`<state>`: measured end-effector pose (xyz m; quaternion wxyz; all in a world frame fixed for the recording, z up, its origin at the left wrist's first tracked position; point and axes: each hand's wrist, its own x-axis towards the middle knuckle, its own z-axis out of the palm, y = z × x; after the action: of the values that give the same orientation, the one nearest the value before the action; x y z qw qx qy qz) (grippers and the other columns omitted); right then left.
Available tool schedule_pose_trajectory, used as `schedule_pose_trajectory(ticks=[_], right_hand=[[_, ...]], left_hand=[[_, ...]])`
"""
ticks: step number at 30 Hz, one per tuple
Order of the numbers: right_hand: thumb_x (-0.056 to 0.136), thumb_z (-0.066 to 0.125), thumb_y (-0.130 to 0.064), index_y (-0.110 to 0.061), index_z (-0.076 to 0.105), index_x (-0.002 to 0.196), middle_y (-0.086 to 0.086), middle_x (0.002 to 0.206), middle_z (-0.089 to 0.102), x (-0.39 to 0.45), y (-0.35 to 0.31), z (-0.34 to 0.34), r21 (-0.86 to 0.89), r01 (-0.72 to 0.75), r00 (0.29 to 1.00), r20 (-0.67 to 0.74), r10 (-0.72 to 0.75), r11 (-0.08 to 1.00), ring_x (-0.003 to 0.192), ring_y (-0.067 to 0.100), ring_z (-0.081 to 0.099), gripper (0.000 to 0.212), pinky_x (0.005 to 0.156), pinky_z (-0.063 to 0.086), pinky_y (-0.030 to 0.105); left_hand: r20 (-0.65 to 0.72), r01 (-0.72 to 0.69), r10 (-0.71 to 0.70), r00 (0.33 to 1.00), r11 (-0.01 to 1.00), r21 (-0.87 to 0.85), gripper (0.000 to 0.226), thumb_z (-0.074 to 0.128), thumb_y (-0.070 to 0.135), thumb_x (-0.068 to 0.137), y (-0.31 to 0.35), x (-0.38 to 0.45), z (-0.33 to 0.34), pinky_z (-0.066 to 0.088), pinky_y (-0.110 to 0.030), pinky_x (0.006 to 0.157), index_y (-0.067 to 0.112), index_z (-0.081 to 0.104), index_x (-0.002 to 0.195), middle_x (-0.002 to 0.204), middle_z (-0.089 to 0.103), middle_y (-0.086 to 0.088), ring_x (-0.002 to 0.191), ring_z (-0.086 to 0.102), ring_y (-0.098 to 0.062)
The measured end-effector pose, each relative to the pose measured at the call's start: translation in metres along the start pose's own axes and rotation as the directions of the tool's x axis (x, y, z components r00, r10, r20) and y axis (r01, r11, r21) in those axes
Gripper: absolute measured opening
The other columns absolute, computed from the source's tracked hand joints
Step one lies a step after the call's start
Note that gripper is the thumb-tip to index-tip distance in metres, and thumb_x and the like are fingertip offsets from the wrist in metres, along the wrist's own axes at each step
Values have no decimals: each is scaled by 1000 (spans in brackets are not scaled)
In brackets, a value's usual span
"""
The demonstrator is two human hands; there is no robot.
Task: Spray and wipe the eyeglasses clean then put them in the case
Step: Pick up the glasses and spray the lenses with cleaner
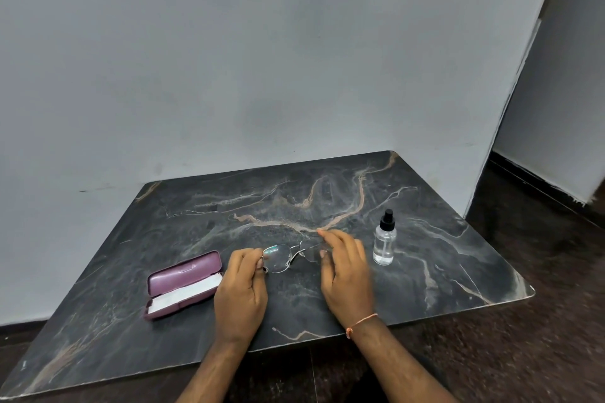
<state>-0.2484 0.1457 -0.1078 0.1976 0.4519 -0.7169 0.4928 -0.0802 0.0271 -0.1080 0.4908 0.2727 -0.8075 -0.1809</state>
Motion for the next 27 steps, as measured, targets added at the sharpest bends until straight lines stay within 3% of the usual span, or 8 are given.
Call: schedule_pose_trajectory(ticks=[5, 7, 10, 16, 21, 24, 27], right_hand=[[97, 69, -22, -30, 50, 152, -11, 150, 52, -6, 4, -25, -90, -66, 997, -46, 62, 994, 135, 17, 50, 59, 113, 44, 42], [97, 68, -26, -32, 47, 153, -9, 156, 47, -4, 14, -40, -127, -191, 973, -159, 170, 973, 142, 23, 46, 60, 116, 38, 47], [95, 77, -28, -31, 39, 159, 1, 165, 37, 3, 34, -60, -152, -360, 916, -244, 318, 920, 146, 32, 40, 75, 113, 42, 61], [97, 72, -50, -45, 14, 167, 0, 162, 47, 15, 52, -70, -207, -402, 915, -41, 402, 892, 138, 31, 52, 90, 107, 52, 53], [104, 65, -40, -42, 19, 167, 4, 156, 58, 19, 54, -70, -181, -346, 936, -1, 351, 921, 134, 31, 61, 78, 102, 53, 45], [104, 64, -42, -51, 11, 166, 4, 156, 60, 14, 43, -71, -77, -381, 922, 42, 385, 921, 129, 31, 67, 82, 96, 54, 43], [104, 59, -49, -62, 3, 164, -7, 163, 53, 6, 20, -72, 16, -342, 930, 151, 336, 939, 114, 12, 69, 83, 94, 52, 37]], left_hand=[[3, 25, -24, 1000, 999, -23, 19, 44, 34, 112, -2, 1, -3, 46, -16, 73, 30, 63, 112, 112, 57, 24, 94, 62, 0], [0, 27, -27, 1000, 999, -43, 19, 45, 34, 112, -4, 4, -2, 47, -16, 75, 30, 63, 111, 112, 58, 23, 96, 63, -1], [3, 36, -36, 999, 996, -82, 17, 46, 32, 112, -3, 6, 0, 44, -11, 81, 30, 62, 110, 110, 58, 23, 99, 62, -1], [-5, 58, -59, 998, 988, -141, 21, 45, 32, 113, -5, 3, -1, 44, -15, 84, 24, 64, 111, 107, 59, 12, 101, 61, -3], [3, 64, -64, 998, 982, -177, 21, 45, 31, 113, -1, 6, -1, 42, -10, 86, 25, 64, 109, 107, 59, 13, 101, 62, -7], [5, 58, -58, 998, 979, -197, 19, 45, 31, 113, 1, 8, -2, 42, -10, 85, 27, 63, 109, 107, 59, 16, 100, 62, -9], [3, 57, -57, 998, 978, -202, 21, 45, 31, 114, -1, 9, -2, 43, -11, 85, 25, 64, 108, 108, 58, 16, 99, 62, -9]])
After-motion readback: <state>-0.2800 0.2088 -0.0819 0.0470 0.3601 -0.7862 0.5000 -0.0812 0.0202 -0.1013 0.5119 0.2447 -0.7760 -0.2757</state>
